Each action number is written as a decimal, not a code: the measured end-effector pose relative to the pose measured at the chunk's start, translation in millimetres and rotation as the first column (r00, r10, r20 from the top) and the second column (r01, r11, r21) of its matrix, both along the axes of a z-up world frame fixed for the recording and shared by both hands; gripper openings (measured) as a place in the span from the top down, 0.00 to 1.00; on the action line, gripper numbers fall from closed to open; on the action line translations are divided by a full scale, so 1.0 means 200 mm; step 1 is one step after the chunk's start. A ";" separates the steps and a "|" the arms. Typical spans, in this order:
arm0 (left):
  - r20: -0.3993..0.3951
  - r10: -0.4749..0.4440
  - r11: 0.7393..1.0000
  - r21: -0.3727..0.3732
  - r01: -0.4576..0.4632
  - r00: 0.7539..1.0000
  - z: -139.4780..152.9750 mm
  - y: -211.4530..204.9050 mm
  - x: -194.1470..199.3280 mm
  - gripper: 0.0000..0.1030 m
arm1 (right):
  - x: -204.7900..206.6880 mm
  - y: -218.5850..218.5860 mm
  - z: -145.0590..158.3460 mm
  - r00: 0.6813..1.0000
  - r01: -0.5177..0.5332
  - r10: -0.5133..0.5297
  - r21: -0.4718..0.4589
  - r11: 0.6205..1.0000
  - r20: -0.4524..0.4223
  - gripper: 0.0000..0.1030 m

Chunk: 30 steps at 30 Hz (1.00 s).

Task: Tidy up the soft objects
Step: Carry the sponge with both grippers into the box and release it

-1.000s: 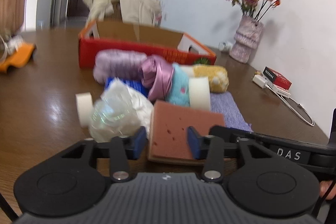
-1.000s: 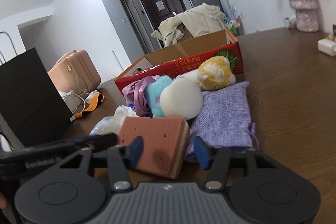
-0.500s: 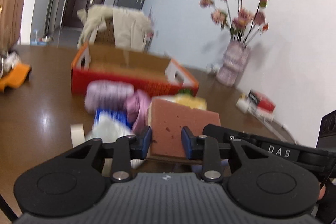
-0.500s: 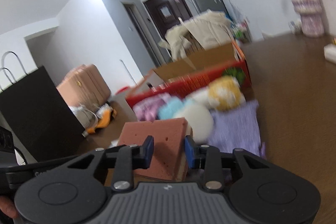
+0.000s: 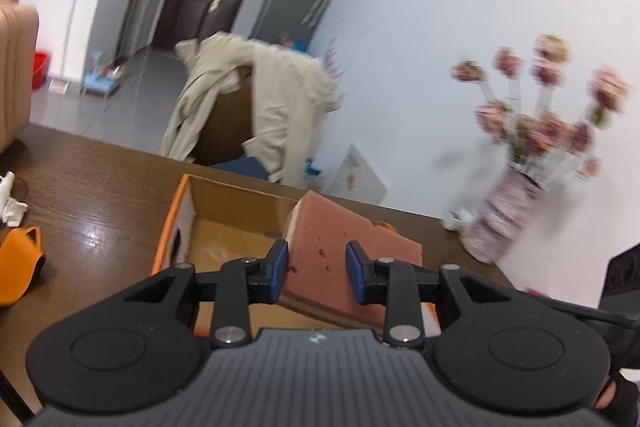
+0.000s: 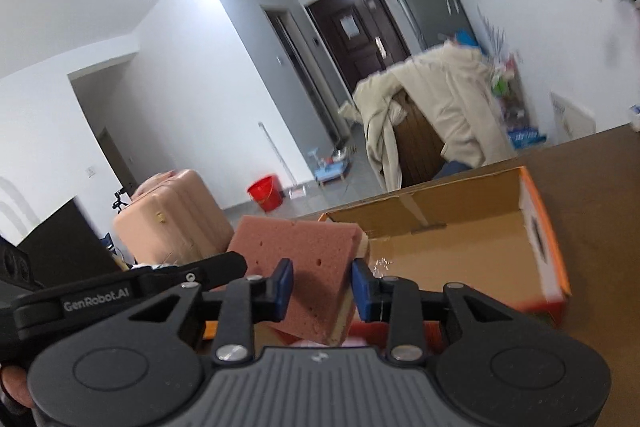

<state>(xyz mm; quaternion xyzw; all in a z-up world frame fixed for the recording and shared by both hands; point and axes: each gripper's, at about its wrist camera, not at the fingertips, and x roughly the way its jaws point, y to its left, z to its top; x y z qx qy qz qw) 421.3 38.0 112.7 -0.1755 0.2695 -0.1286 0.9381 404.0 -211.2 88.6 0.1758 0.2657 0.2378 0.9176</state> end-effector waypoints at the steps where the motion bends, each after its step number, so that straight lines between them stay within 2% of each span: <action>1: -0.033 0.008 1.000 -0.015 -0.009 0.999 -0.03 0.02 0.12 0.69 | 0.13 0.02 0.00 1.000 -0.004 0.004 0.002 1.000 -0.030 0.69; 4: -0.126 0.043 0.998 -0.030 -0.047 0.991 -0.16 0.09 0.43 0.70 | 0.47 0.07 -0.06 0.995 -0.002 0.002 0.002 1.000 -0.105 0.69; 6: -0.188 0.074 0.997 -0.005 -0.076 0.979 -0.26 0.11 0.61 0.71 | 0.70 0.11 -0.14 0.985 0.000 0.000 -0.004 1.000 -0.171 0.69; 9: -0.219 0.095 0.995 0.044 -0.088 0.971 -0.37 0.12 0.77 0.71 | 0.97 0.19 -0.28 0.971 0.012 -0.020 -0.034 0.999 -0.237 0.69; 13: -0.257 0.120 0.989 0.112 -0.093 0.959 -0.46 0.13 0.89 0.67 | 1.22 0.27 -0.46 0.949 0.024 -0.042 -0.061 0.998 -0.314 0.69; 16: -0.253 0.118 0.988 0.130 -0.087 0.960 -0.47 0.13 0.89 0.60 | 1.30 0.30 -0.55 0.931 0.021 -0.035 -0.043 0.999 -0.363 0.69; 22: -0.209 0.115 0.984 0.156 -0.083 0.971 -0.39 0.12 0.81 0.58 | 1.27 0.35 -0.56 0.938 0.010 -0.037 -0.080 0.997 -0.345 0.69; 25: -0.183 0.114 0.981 0.178 -0.081 0.976 -0.30 0.13 0.72 0.55 | 1.21 0.33 -0.48 0.945 0.015 -0.044 -0.090 0.996 -0.324 0.69; 30: -0.101 0.122 0.965 0.244 -0.094 0.987 -0.10 0.14 0.50 0.41 | 1.04 0.24 -0.26 0.967 0.025 -0.058 -0.134 0.991 -0.249 0.63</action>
